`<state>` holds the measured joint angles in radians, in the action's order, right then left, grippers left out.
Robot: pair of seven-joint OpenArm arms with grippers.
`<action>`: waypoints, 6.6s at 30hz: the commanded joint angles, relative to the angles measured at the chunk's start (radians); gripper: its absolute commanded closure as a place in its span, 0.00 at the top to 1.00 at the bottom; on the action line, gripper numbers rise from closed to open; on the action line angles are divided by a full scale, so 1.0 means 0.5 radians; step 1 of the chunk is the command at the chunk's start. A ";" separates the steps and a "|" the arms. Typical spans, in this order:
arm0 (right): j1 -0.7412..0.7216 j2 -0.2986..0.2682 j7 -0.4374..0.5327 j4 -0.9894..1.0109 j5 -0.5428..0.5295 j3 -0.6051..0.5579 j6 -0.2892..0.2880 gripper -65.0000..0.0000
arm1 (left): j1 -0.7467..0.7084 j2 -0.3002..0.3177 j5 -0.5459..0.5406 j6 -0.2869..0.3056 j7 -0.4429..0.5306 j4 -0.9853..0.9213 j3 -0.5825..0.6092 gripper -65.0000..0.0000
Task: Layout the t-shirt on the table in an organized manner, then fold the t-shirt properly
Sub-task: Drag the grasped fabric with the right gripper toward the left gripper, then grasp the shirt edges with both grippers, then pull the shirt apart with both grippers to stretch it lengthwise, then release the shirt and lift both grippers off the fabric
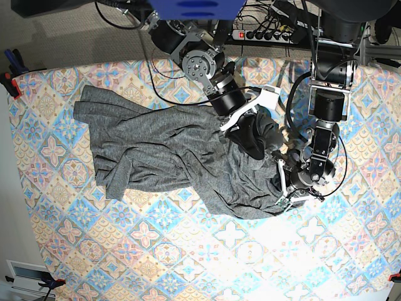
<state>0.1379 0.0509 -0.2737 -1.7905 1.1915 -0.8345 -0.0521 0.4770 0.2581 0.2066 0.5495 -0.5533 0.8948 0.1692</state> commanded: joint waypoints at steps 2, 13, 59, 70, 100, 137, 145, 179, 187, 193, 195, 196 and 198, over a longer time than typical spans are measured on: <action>0.134 0.047 0.012 -0.032 -0.166 -0.020 -0.035 0.03 | 0.008 -0.008 -0.016 0.056 -0.046 -0.002 0.007 0.12; 0.072 0.044 -0.390 -0.036 -0.175 0.010 -0.484 0.47 | 0.008 -0.011 -0.019 0.056 -0.058 0.004 0.007 0.12; -0.357 -0.309 -0.267 0.661 -1.056 2.165 -0.981 0.48 | -0.557 0.161 -0.547 0.297 -1.018 1.612 0.182 0.40; -0.376 -0.257 -0.280 0.544 -1.059 2.171 -1.284 0.48 | -0.627 0.280 -0.547 0.297 -1.021 1.612 0.182 0.40; -1.041 -0.886 0.623 2.340 -1.056 2.873 -1.067 0.00 | -0.940 0.415 -0.043 0.297 -1.003 1.400 0.461 0.20; -0.759 -0.355 0.445 0.735 -0.494 2.978 -0.953 0.54 | -0.949 0.142 -0.046 0.297 -0.905 2.174 0.194 0.20; -0.590 -0.324 0.445 0.729 -0.494 2.987 -0.953 0.54 | -0.802 -0.076 0.064 0.297 -0.905 2.174 0.191 0.22; -0.419 -0.251 0.445 0.750 -0.500 2.993 -0.950 0.54 | -0.974 -0.269 0.635 0.297 -0.886 1.581 0.243 0.72; -0.431 -0.254 0.457 1.017 -0.503 3.272 -0.950 0.54 | -1.002 -0.263 0.638 0.297 -0.883 1.314 0.231 0.21; -0.431 -0.260 0.463 1.149 -0.503 3.374 -0.950 0.54 | -1.112 -0.070 0.638 0.297 -0.883 1.339 0.237 0.17; -0.425 -0.260 0.463 1.143 -0.503 3.374 -0.950 0.54 | -1.170 0.025 0.638 0.297 -0.886 1.394 0.292 0.16; -0.422 -0.260 0.463 1.143 -0.503 3.374 -0.950 0.54 | -1.201 0.062 0.638 0.297 -0.886 1.440 0.317 0.16; -0.419 -0.260 0.463 1.140 -0.503 3.374 -0.950 0.54 | -1.287 0.145 0.638 0.297 -0.886 1.548 0.375 0.16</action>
<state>-0.0818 -0.0700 0.0566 -1.2259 0.8730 0.8455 -0.5125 -0.1226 0.3069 0.5358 0.6281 -0.8684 1.6947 0.3573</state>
